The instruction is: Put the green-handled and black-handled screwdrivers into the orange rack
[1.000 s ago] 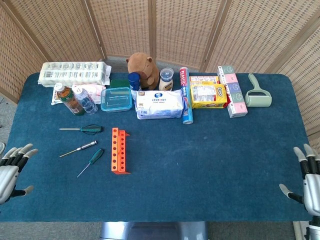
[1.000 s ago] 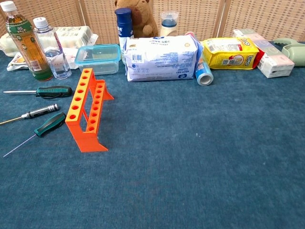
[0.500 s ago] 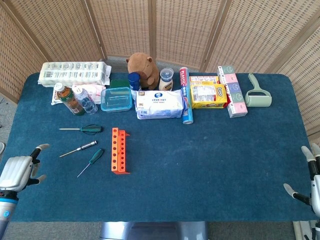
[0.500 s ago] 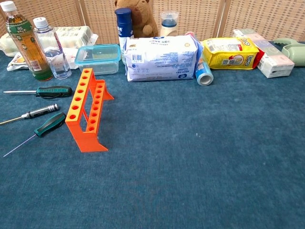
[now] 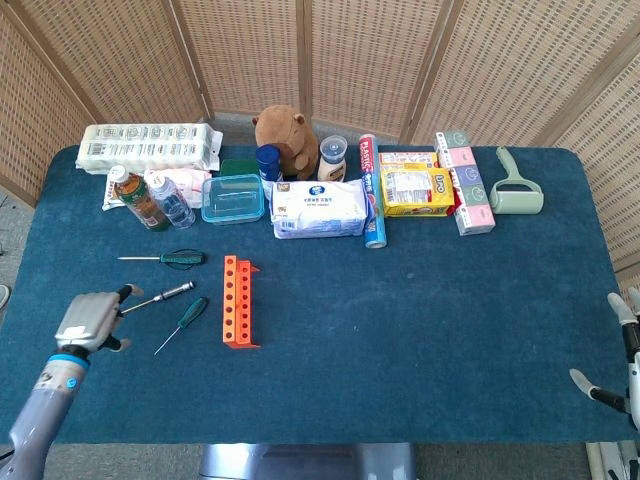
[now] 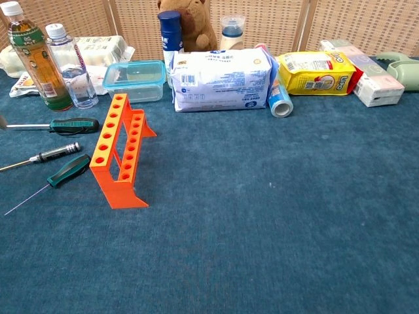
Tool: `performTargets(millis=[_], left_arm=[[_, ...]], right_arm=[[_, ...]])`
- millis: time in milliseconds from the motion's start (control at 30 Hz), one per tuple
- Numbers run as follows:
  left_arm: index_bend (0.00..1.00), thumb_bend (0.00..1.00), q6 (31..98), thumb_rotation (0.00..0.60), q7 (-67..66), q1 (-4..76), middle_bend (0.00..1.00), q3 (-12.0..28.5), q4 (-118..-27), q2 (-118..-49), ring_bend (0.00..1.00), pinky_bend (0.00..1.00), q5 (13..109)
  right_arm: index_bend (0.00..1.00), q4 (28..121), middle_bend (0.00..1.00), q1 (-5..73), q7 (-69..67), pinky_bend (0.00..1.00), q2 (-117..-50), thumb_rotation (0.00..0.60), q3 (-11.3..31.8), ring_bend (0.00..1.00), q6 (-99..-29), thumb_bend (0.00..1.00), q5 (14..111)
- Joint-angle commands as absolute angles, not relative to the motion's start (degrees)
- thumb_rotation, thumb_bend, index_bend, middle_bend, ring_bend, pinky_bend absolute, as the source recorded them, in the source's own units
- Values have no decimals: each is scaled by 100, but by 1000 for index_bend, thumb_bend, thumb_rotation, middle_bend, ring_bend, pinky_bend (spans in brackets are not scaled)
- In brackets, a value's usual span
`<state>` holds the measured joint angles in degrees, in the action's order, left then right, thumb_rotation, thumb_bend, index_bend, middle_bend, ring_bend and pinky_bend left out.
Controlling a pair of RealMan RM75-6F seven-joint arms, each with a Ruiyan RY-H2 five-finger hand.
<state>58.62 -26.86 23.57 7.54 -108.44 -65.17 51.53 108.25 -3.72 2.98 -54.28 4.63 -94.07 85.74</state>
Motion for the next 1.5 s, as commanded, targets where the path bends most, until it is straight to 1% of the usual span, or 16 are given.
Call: performTargets(millis=[33,200,333,567,1200,1500], left_arm=[[279,3,5475,600,-2978,2841,956,834,-10738,-6735,891,871,4544],[281,2,5426,600,-3304,3235,956,778,-10490,-7049,891,871,4092],[281,3,5515,600,-3555,3487,956,715,-10388,-7248,892,871,3730],[281,1,5499,600,-3572,3754,956,631,-10109,-7613,892,871,3441],[280,2,5822,600,-3848,4206,957,467,-9995,-7991,891,871,2877],[280,1,5826,600,-3784,4273,957,378,-10028,-8031,891,871,2877]], right_arm=[[79,10819,0,-368,310,0,-5425,600,450,0,-9390,0,8595],[81,10813,0,-362,325,0,-5424,600,451,0,-9369,0,8588],[83,10805,0,-351,308,0,-5410,600,448,0,-9326,0,8566],[87,10811,0,-344,272,0,-5373,600,438,0,-9289,0,8566],[94,10809,0,-359,221,0,-5355,600,426,0,-9310,0,8609],[96,10809,0,-357,189,0,-5349,600,427,0,-9312,0,8625]])
